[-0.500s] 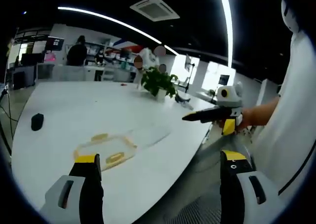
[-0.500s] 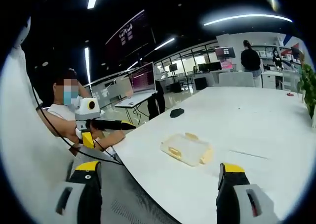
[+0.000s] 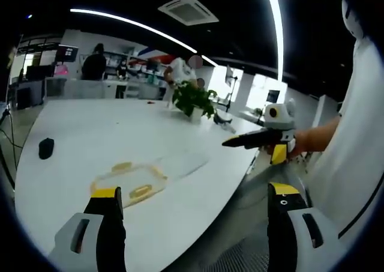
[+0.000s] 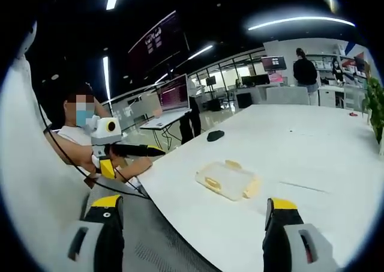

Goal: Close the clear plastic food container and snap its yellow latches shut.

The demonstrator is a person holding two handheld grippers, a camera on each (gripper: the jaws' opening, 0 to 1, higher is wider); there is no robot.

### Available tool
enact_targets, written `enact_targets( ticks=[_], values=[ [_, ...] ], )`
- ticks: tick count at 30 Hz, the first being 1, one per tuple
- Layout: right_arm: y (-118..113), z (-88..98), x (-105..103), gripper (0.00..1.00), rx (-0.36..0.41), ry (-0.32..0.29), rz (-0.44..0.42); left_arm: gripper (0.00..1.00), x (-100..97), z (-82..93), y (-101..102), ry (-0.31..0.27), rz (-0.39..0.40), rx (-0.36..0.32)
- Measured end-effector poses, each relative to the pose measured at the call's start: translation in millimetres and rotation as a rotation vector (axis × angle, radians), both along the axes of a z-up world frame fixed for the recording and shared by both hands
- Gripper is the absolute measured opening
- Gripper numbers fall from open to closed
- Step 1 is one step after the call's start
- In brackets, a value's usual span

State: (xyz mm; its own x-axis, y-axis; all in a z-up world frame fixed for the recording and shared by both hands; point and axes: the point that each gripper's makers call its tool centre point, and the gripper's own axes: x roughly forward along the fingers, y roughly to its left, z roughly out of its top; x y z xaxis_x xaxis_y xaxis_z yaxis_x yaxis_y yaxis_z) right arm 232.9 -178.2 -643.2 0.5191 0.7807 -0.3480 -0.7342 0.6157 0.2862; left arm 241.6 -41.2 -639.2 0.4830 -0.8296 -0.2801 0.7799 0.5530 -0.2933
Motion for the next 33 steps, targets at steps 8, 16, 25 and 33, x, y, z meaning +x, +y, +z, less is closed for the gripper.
enact_targets(
  ticks=[8, 16, 25, 33],
  values=[
    [-0.4, 0.2, 0.9, 0.97, -0.008, -0.009, -0.002, 0.99, 0.4, 0.5, 0.2, -0.002, -0.001, 0.000],
    [-4.5, 9.2, 7.3, 0.99, 0.017, -0.058, -0.032, 0.99, 2.4, 0.8, 1.7, -0.011, 0.007, 0.003],
    [-3.4, 6.9, 6.7, 0.99, 0.008, -0.055, -0.023, 0.99, 2.1, 0.3, 1.2, -0.013, 0.007, 0.007],
    [-2.7, 7.0, 7.8, 0.99, 0.010, -0.054, -0.023, 0.99, 4.0, 0.3, 3.3, -0.018, 0.019, 0.012]
  ],
)
